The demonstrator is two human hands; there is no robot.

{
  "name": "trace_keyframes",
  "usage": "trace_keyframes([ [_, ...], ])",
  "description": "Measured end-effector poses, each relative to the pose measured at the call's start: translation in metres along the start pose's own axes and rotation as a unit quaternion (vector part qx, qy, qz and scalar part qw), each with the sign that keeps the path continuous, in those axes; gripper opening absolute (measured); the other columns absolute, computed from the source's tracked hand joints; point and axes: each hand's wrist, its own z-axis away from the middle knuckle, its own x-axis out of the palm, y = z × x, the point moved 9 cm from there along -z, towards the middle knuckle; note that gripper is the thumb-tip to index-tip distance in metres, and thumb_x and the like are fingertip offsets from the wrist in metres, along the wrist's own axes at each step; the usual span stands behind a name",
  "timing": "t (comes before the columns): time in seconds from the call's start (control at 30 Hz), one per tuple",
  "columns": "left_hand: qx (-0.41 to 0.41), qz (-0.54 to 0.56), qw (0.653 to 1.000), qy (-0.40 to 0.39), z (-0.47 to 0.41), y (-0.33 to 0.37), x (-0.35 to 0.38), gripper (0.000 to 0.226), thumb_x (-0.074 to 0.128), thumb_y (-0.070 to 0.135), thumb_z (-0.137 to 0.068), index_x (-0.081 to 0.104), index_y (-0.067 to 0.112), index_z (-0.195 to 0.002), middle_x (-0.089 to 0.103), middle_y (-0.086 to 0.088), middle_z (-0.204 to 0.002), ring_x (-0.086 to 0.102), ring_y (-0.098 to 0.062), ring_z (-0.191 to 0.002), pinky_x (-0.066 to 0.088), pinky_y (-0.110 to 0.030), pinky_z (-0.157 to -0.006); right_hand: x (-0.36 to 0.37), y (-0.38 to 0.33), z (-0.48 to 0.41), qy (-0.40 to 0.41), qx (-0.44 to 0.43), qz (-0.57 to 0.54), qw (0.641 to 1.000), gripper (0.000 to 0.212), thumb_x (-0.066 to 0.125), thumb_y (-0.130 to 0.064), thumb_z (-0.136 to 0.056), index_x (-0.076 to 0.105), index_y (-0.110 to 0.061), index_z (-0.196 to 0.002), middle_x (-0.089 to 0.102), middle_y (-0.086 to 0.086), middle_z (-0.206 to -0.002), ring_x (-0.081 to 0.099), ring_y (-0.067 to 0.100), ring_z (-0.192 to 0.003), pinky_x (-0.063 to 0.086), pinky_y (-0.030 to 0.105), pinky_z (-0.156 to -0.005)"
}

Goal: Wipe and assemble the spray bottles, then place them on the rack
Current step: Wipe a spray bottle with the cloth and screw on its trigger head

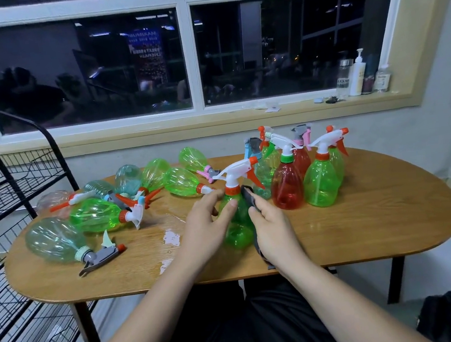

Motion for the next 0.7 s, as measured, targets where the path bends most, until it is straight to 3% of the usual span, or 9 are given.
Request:
trace_keyframes([
  [0.13, 0.004, 0.001, 1.0, 0.016, 0.001, 0.001, -0.004, 0.031, 0.073, 0.042, -0.097, 0.072, 0.024, -0.123, 0.064, 0.023, -0.097, 0.057, -0.01, -0.088, 0.044, -0.019, -0.076, 0.001, -0.013, 0.003, 0.0, -0.033, 0.023, 0.999, 0.047, 0.047, -0.015, -0.113, 0.052, -0.03, -0.157, 0.056, -0.014, -0.155, 0.049, 0.003, -0.142, 0.039, 0.029, -0.121],
  [0.23, 0.0, 0.001, 1.0, 0.022, 0.001, 0.003, -0.006, 0.034, 0.075, 0.043, -0.095, 0.071, 0.023, -0.122, 0.062, 0.015, -0.094, 0.055, -0.005, -0.083, 0.039, -0.01, -0.069, 0.001, -0.016, 0.0, -0.002, -0.024, 0.008, 1.0, 0.045, 0.048, -0.016, -0.112, 0.054, -0.028, -0.156, 0.055, -0.014, -0.155, 0.05, 0.005, -0.141, 0.04, 0.03, -0.12],
  [0.37, 0.002, -0.018, 0.999, 0.026, 0.0, 0.008, -0.007, 0.036, 0.077, 0.046, -0.093, 0.071, 0.021, -0.118, 0.056, 0.015, -0.085, 0.051, -0.003, -0.076, 0.038, -0.01, -0.066, 0.001, -0.022, -0.003, -0.002, -0.001, -0.052, 0.999, 0.044, 0.049, -0.014, -0.113, 0.055, -0.028, -0.154, 0.053, -0.029, -0.143, 0.049, -0.017, -0.128, 0.037, 0.018, -0.116],
  [0.43, 0.009, -0.028, 0.999, 0.029, 0.0, 0.011, -0.006, 0.035, 0.078, 0.048, -0.092, 0.071, 0.022, -0.115, 0.052, 0.014, -0.081, 0.049, -0.003, -0.073, 0.038, -0.011, -0.065, 0.001, -0.026, -0.004, -0.01, 0.006, -0.087, 0.996, 0.045, 0.049, -0.013, -0.113, 0.055, -0.028, -0.154, 0.052, -0.031, -0.142, 0.046, -0.02, -0.129, 0.036, 0.017, -0.116],
  [0.6, 0.004, -0.027, 0.999, 0.04, 0.0, 0.011, -0.007, 0.039, 0.081, 0.051, -0.088, 0.07, 0.023, -0.114, 0.054, 0.012, -0.083, 0.048, -0.007, -0.07, 0.037, -0.014, -0.062, 0.002, -0.028, -0.007, -0.024, 0.034, -0.179, 0.983, 0.044, 0.048, -0.006, -0.111, 0.06, -0.024, -0.149, 0.059, -0.02, -0.145, 0.051, -0.009, -0.134, 0.037, 0.023, -0.12],
  [0.7, 0.014, -0.044, 0.998, 0.037, -0.001, 0.013, -0.005, 0.041, 0.081, 0.053, -0.088, 0.07, 0.023, -0.114, 0.056, 0.013, -0.087, 0.05, -0.008, -0.072, 0.037, -0.012, -0.063, 0.001, -0.018, -0.008, -0.012, 0.083, -0.318, 0.944, 0.043, 0.045, 0.002, -0.109, 0.064, -0.012, -0.145, 0.07, -0.001, -0.14, 0.06, 0.01, -0.136, 0.042, 0.036, -0.122],
])
